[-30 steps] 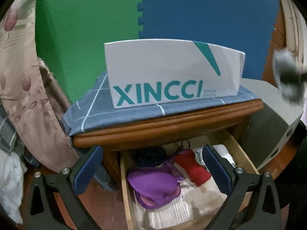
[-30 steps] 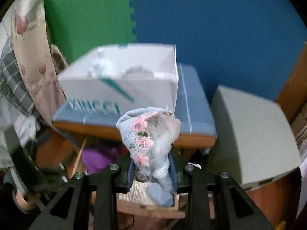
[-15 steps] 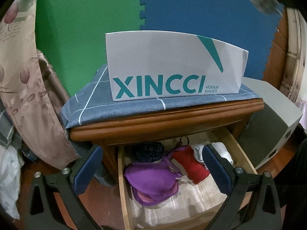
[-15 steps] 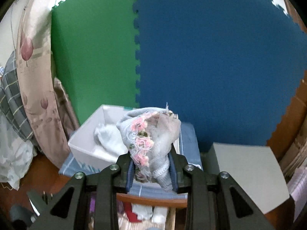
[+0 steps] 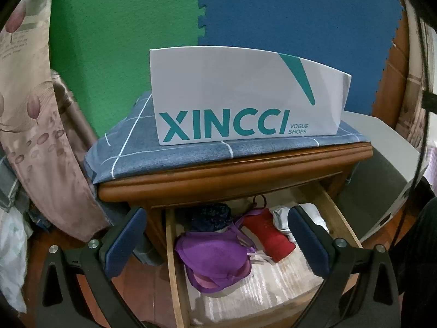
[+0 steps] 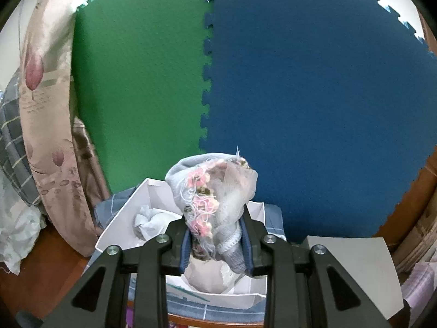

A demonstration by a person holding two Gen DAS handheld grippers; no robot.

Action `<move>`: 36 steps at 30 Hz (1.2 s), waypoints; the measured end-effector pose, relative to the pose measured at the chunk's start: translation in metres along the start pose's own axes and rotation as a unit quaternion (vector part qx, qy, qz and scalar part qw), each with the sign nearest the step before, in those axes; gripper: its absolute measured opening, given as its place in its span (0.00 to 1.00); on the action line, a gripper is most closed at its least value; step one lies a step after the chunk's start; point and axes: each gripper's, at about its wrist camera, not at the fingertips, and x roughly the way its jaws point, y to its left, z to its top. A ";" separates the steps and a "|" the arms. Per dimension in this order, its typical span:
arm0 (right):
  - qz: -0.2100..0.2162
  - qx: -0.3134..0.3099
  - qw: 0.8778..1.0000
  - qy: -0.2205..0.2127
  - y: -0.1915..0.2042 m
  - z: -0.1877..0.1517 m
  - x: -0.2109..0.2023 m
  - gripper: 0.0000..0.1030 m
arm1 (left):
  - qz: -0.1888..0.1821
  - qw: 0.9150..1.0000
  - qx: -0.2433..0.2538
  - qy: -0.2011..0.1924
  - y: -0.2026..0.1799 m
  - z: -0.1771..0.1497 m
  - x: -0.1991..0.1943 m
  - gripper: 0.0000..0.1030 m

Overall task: Take underwear out of drawer
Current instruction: 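Lift the floral lace underwear with the right gripper over the box, then open the right gripper to drop the underwear and withdraw it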

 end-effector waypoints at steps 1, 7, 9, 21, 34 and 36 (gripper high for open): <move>-0.001 0.003 1.000 0.005 -0.001 0.001 0.006 0.29 | 0.000 1.000 -0.001 0.000 0.000 0.000 0.000 0.99; -0.012 0.015 0.999 0.035 -0.013 -0.005 0.044 0.29 | -0.003 1.000 -0.005 0.004 0.000 0.001 0.002 0.99; -0.015 0.017 0.999 0.049 -0.018 -0.012 0.058 0.29 | -0.004 1.000 -0.005 0.004 0.000 0.001 0.002 0.99; -0.015 0.044 0.990 0.130 -0.036 -0.053 0.142 0.29 | -0.014 1.000 -0.015 0.019 -0.002 0.001 0.009 0.99; -0.006 0.078 0.979 0.186 -0.045 -0.083 0.195 0.29 | -0.023 0.998 -0.032 0.040 0.001 -0.001 0.019 0.99; -0.011 0.068 0.981 0.183 -0.042 -0.082 0.195 0.30 | -0.025 0.998 -0.034 0.039 0.002 -0.001 0.019 0.99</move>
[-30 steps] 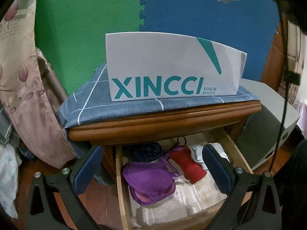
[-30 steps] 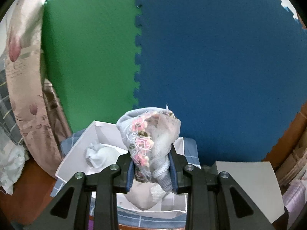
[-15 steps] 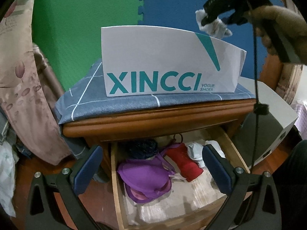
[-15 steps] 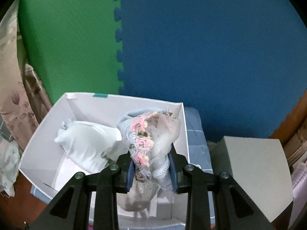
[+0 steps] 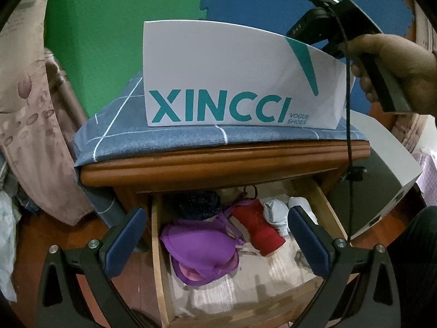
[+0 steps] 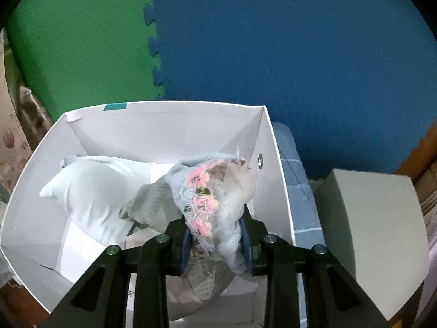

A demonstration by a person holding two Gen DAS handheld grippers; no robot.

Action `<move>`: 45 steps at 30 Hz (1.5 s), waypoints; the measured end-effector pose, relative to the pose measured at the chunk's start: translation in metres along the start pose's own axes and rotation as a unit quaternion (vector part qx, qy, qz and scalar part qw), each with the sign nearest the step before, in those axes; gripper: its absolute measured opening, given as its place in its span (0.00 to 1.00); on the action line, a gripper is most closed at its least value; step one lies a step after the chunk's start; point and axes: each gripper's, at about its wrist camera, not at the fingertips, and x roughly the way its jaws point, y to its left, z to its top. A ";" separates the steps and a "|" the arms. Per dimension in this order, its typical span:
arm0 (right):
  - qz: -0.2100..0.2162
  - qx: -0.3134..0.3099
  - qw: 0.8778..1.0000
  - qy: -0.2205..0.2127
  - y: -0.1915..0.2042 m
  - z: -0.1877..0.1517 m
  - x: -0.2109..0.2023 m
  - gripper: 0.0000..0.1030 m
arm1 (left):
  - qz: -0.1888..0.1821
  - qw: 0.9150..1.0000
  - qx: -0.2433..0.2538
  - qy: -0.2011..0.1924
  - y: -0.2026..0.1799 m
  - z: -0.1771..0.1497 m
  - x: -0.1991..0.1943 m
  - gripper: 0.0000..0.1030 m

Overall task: Take underwear out of drawer
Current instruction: 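Open the right gripper to drop the underwear and withdraw it, then reach the left tool into the drawer and grasp the purple bra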

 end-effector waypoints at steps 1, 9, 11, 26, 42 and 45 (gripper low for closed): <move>0.001 -0.001 1.000 0.000 0.000 0.000 0.000 0.30 | -0.001 1.000 -0.001 -0.001 0.000 0.000 0.000 0.99; -0.010 -0.012 1.000 0.002 0.007 0.002 0.001 0.31 | -0.002 1.000 0.004 0.006 -0.001 -0.002 0.003 0.99; -0.011 -0.014 1.000 0.001 0.008 0.002 0.001 0.35 | -0.002 1.000 0.004 0.007 -0.001 -0.002 0.003 0.99; 0.143 0.021 0.984 -0.109 -0.023 -0.048 -0.093 0.74 | -0.011 0.998 -0.034 0.048 0.014 -0.013 0.017 0.99; 0.192 0.032 0.979 -0.064 -0.108 -0.237 -0.077 0.77 | 0.056 0.982 -0.024 0.176 0.028 -0.045 0.074 0.95; 0.215 0.030 0.974 -0.062 -0.101 -0.235 -0.072 0.77 | 0.077 0.972 0.076 0.210 0.009 -0.046 0.092 0.95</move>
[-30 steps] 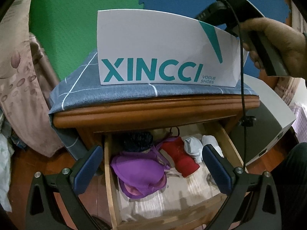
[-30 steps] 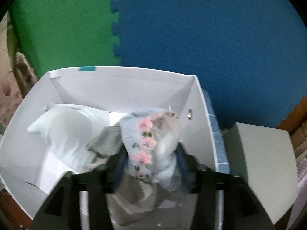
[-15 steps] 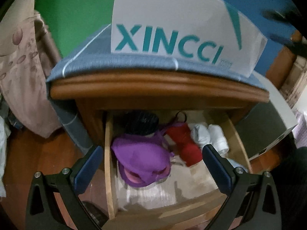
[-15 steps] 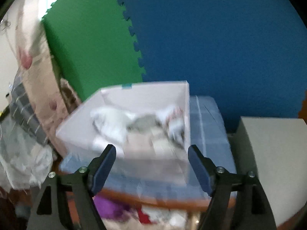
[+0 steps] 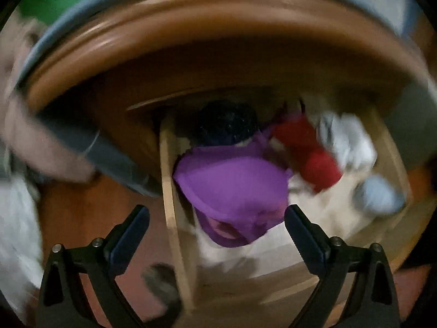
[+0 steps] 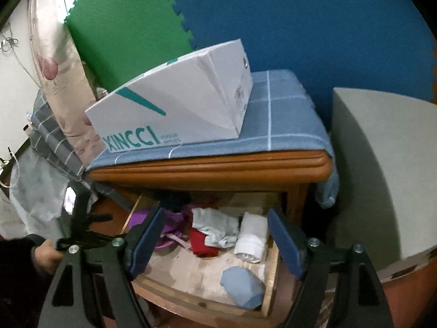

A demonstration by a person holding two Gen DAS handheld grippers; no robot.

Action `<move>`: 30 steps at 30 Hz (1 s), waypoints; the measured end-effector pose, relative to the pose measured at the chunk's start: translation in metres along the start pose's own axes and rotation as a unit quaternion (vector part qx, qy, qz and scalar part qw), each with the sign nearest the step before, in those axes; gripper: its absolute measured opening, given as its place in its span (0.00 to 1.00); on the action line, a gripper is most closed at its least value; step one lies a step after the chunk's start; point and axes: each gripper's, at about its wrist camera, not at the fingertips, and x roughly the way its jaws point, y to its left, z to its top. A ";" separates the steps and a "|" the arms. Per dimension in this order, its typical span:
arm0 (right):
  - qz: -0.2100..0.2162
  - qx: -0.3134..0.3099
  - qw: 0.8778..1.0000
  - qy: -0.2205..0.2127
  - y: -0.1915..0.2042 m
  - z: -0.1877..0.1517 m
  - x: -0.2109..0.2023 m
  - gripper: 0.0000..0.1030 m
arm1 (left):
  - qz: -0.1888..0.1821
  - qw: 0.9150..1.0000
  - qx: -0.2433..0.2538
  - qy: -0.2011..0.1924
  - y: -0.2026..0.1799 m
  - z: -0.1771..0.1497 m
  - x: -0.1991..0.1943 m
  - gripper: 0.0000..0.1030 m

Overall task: Take underwear out of drawer
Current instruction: 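Reach the left tool into the drawer and grasp the purple bra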

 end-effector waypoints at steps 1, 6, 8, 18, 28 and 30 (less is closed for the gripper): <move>0.010 0.006 1.000 0.002 -0.002 0.000 0.002 0.77 | 0.005 1.000 0.024 0.005 -0.006 0.003 0.003 0.95; 0.029 0.044 0.999 0.001 -0.016 -0.005 -0.002 0.77 | -0.002 0.989 0.139 0.053 -0.041 0.005 0.020 0.97; 0.032 0.062 0.998 -0.002 -0.023 -0.006 -0.004 0.77 | 0.009 0.984 0.167 0.054 -0.047 0.003 0.021 0.97; 0.033 0.067 0.997 0.000 -0.021 -0.006 -0.001 0.77 | 0.068 0.875 0.479 -0.007 -0.073 -0.013 0.022 0.97; 0.035 0.069 0.997 0.019 -0.021 -0.008 0.010 0.77 | 0.057 0.841 0.538 0.015 -0.082 -0.008 0.065 0.99; 0.036 0.063 0.997 0.024 -0.018 -0.009 0.013 0.77 | 0.048 0.841 0.538 0.026 -0.081 -0.005 0.073 0.89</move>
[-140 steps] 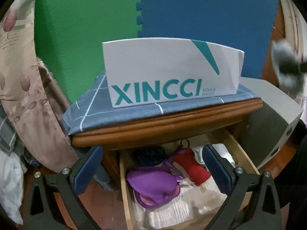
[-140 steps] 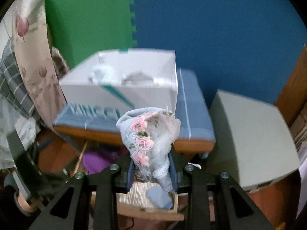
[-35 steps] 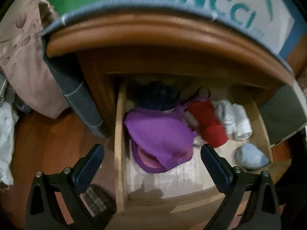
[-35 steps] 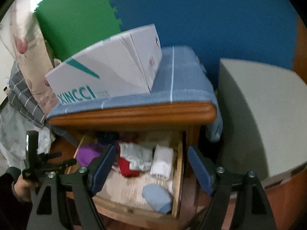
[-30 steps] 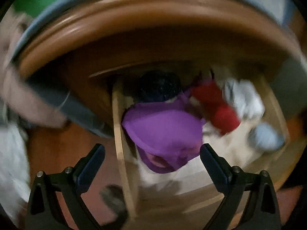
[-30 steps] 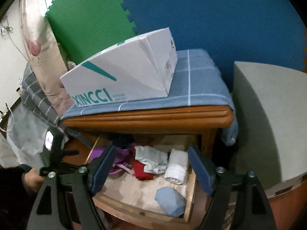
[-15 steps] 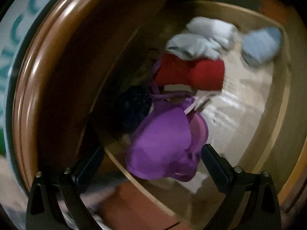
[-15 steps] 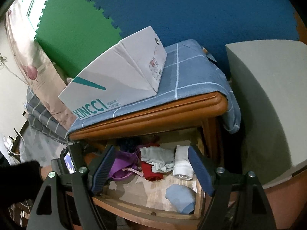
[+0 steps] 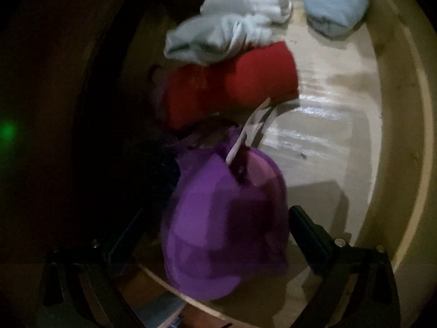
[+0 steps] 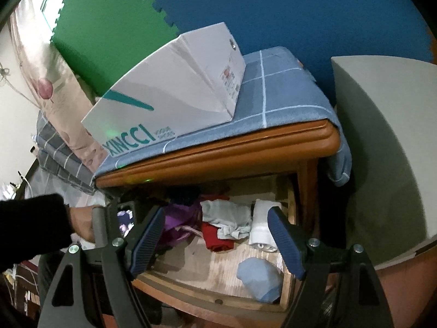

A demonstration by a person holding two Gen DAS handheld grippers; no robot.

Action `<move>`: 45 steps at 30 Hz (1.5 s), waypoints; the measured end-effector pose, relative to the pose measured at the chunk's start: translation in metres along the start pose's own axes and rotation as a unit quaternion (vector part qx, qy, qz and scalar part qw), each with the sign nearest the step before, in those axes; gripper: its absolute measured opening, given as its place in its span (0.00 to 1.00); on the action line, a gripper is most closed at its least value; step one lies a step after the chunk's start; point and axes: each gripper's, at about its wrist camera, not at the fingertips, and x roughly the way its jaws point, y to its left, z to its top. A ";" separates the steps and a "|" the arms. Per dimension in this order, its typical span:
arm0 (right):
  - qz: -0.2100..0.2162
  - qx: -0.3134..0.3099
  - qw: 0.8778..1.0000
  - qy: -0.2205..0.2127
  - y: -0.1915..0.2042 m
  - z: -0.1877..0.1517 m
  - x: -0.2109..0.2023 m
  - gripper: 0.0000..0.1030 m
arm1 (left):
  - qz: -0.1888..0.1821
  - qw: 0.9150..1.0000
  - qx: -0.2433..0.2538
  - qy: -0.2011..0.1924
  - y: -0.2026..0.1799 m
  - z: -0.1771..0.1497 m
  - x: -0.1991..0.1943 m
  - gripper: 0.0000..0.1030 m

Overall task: Take underwear out of drawer
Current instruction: 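Reach the left tool into the drawer and grasp the purple bra, then lift the purple bra with the left gripper over the XINCCI box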

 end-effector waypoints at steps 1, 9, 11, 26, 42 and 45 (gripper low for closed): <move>-0.001 -0.006 1.000 0.004 0.002 -0.001 0.002 0.77 | -0.009 1.000 0.006 0.002 -0.002 0.000 0.005 0.83; -0.007 -0.028 0.999 0.021 0.009 -0.005 0.010 0.77 | -0.012 0.999 0.009 -0.032 -0.011 -0.003 -0.032 0.42; -0.011 -0.027 0.999 0.023 0.008 -0.006 0.011 0.77 | -0.028 0.999 -0.008 -0.045 -0.007 -0.006 -0.055 0.41; -0.055 -0.044 0.996 0.053 0.009 -0.011 0.034 0.77 | -0.099 0.893 -0.358 -0.253 0.017 -0.032 -0.245 0.42; -0.069 -0.091 0.989 0.093 0.026 -0.016 0.056 0.77 | 0.013 0.759 -0.536 -0.368 0.110 -0.068 -0.380 0.45; -0.064 -0.092 0.989 0.095 0.026 -0.018 0.056 0.77 | 0.036 0.742 -0.549 -0.382 0.138 -0.072 -0.397 0.45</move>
